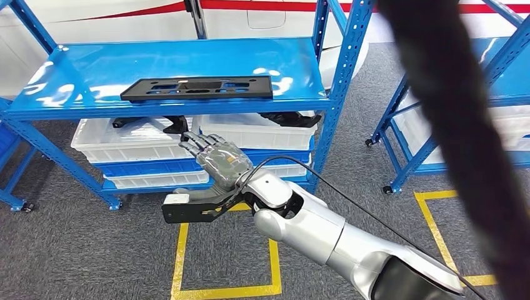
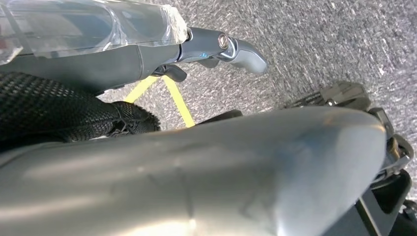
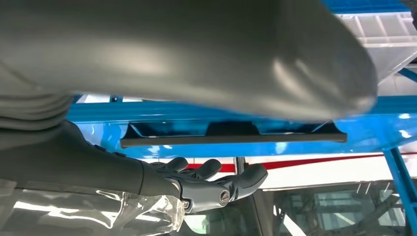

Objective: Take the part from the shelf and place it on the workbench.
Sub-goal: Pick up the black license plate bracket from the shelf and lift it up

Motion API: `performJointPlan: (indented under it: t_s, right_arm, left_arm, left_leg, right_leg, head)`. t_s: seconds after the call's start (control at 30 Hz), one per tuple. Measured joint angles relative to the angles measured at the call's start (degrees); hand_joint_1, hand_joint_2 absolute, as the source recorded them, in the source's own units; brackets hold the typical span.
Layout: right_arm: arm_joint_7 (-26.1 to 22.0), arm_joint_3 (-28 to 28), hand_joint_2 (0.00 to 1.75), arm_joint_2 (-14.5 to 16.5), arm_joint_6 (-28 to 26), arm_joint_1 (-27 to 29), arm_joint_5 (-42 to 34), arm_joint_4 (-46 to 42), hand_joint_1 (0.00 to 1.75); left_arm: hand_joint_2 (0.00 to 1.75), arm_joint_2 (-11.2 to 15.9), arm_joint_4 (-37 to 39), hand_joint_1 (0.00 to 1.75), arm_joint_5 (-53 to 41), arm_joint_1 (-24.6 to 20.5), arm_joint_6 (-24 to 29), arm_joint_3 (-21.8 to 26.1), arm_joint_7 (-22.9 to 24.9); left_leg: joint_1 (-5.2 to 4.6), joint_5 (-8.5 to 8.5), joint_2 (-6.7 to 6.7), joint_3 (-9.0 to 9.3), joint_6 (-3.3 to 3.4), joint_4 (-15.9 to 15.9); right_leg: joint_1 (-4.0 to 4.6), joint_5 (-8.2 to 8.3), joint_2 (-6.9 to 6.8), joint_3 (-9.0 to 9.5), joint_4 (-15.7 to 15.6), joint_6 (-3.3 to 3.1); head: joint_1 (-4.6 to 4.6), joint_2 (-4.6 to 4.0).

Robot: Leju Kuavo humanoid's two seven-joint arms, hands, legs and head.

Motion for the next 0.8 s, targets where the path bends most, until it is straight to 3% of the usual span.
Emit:
performJointPlan:
  t_s: [0.03,0.1,0.17,0.2,0.23,0.3,0.33,0.37,0.47,0.53,0.63,0.67,0.7,0.73,0.8]
  right_arm:
    - [0.0,0.0,0.00,0.1,0.0,0.0,0.0,0.0,0.00]
    - [-0.2,0.0,0.00,0.1,0.1,0.0,0.0,0.0,0.00]
    - [-0.2,0.1,0.00,0.1,0.3,0.1,-0.1,0.0,0.00]
    - [-0.3,0.1,0.00,0.1,0.4,0.2,-0.1,0.0,0.00]
    - [-0.3,0.1,0.00,0.1,0.4,0.3,-0.1,0.0,0.00]
    - [-0.2,0.2,0.00,0.1,0.4,0.2,-0.1,0.0,0.00]
    - [0.0,0.2,0.00,0.1,0.4,0.2,0.0,0.0,0.00]
    - [0.2,0.2,0.44,0.2,0.4,0.2,0.0,0.0,0.00]
    - [1.0,0.2,1.75,0.2,0.4,0.1,0.3,0.0,0.00]
    - [1.4,0.2,1.75,0.2,0.4,0.0,0.5,0.0,0.00]
    - [2.0,0.2,1.75,0.2,0.9,0.1,0.7,0.3,0.00]
    - [2.3,0.2,1.75,0.2,1.1,0.1,0.7,0.4,0.00]
    - [2.5,0.2,1.75,0.2,1.2,0.1,0.7,0.6,0.00]
    - [2.7,0.2,1.75,0.2,1.4,0.2,0.6,0.7,0.00]
    - [2.9,0.2,1.75,0.2,1.6,0.1,0.3,1.0,0.00]
  left_arm:
    - [0.00,0.0,0.0,0.00,0.0,0.0,0.0,0.0,0.0]
    - [0.00,0.0,0.0,0.00,0.0,0.0,0.0,0.0,0.0]
    - [0.00,0.0,0.0,0.00,0.0,-0.1,0.0,0.0,0.0]
    - [0.00,0.0,0.0,0.00,0.0,-0.1,0.0,0.0,0.0]
    - [0.00,0.0,0.0,0.00,0.0,-0.1,0.0,0.0,0.0]
    - [0.00,0.0,0.0,0.00,0.0,-0.1,0.0,0.0,0.0]
    - [0.00,0.0,0.0,0.00,-0.1,-0.1,0.1,0.0,0.0]
    - [0.00,0.0,0.0,0.00,-0.1,-0.1,0.1,0.0,0.0]
    - [0.00,0.0,0.0,0.00,-0.1,0.0,0.1,0.0,0.0]
    - [0.00,0.0,0.0,0.00,-0.1,0.0,0.2,0.0,0.0]
    - [0.00,0.0,0.0,0.00,-0.1,0.0,0.2,0.0,0.0]
    - [0.00,0.0,0.0,0.00,-0.1,0.0,0.2,0.0,0.0]
    - [0.00,0.0,0.0,0.00,-0.1,0.1,0.3,0.0,0.0]
    - [0.00,0.0,0.0,0.00,0.0,0.1,0.3,0.0,0.0]
    - [0.00,-0.1,0.0,0.00,0.0,0.2,0.3,0.0,0.0]
  left_leg:
    - [0.10,-1.23,-0.02,-1.05,-0.40,2.3]
    - [0.63,-4.52,-0.07,-5.01,-1.15,9.9]
    - [1.14,-5.69,-0.05,-8.43,-1.75,15.5]
    - [1.36,-4.66,-0.05,-8.62,-2.00,15.1]
    - [1.56,-2.69,-0.04,-7.64,-2.23,12.4]
    - [1.80,1.41,-0.10,-3.87,-2.60,4.0]
    - [1.83,2.49,-0.16,-2.43,-2.39,0.9]
    - [1.78,2.83,-0.23,-1.64,-2.04,-0.7]
    - [1.51,2.54,-0.33,-1.29,-0.46,-1.2]
    - [1.57,2.41,-0.33,-0.94,0.38,-1.3]
    - [1.42,2.02,-0.29,-0.48,1.11,-1.4]
    - [1.31,1.87,-0.30,-0.29,1.26,-1.4]
    - [1.18,1.70,-0.33,-0.05,1.36,-1.3]
    - [1.05,1.50,-0.39,0.27,1.40,-1.4]
    - [0.78,1.01,-0.51,0.93,1.32,-1.4]
  right_leg:
    - [-0.28,0.05,0.01,0.20,-0.2,-0.08]
    - [-0.50,-0.07,0.04,0.34,-0.2,-0.20]
    - [-0.62,-0.27,0.14,0.43,-0.2,-0.13]
    - [-0.74,-0.41,0.25,0.57,-0.2,0.01]
    - [-0.88,-0.58,0.37,0.80,-0.2,0.23]
    - [-0.99,-1.06,0.62,1.29,-0.1,0.90]
    - [-0.94,-1.26,0.75,1.43,0.0,1.23]
    - [-0.84,-1.38,0.84,1.48,0.0,1.49]
    - [-0.91,-1.78,0.88,1.64,0.0,2.17]
    - [-1.05,-3.57,0.61,0.46,3.0,2.66]
    - [-1.04,-8.10,0.39,-5.70,14.9,2.88]
    - [-1.03,-8.42,0.39,-7.36,17.5,2.79]
    - [-0.98,-7.59,0.39,-7.93,17.7,2.61]
    - [-0.86,-5.77,0.39,-7.33,15.7,2.29]
    - [-0.36,-1.31,0.36,-3.96,7.6,1.18]
  head:
    - [-0.07,0.00]
    - [-0.20,0.00]
    - [-0.22,0.00]
    - [-0.23,0.00]
    - [-0.23,0.00]
    - [-0.29,0.00]
    - [-0.35,0.00]
    - [-0.41,0.00]
    - [-0.48,0.00]
    - [-0.46,0.00]
    - [-0.43,0.00]
    - [-0.43,0.00]
    - [-0.43,0.00]
    - [-0.43,0.00]
    - [-0.45,0.00]
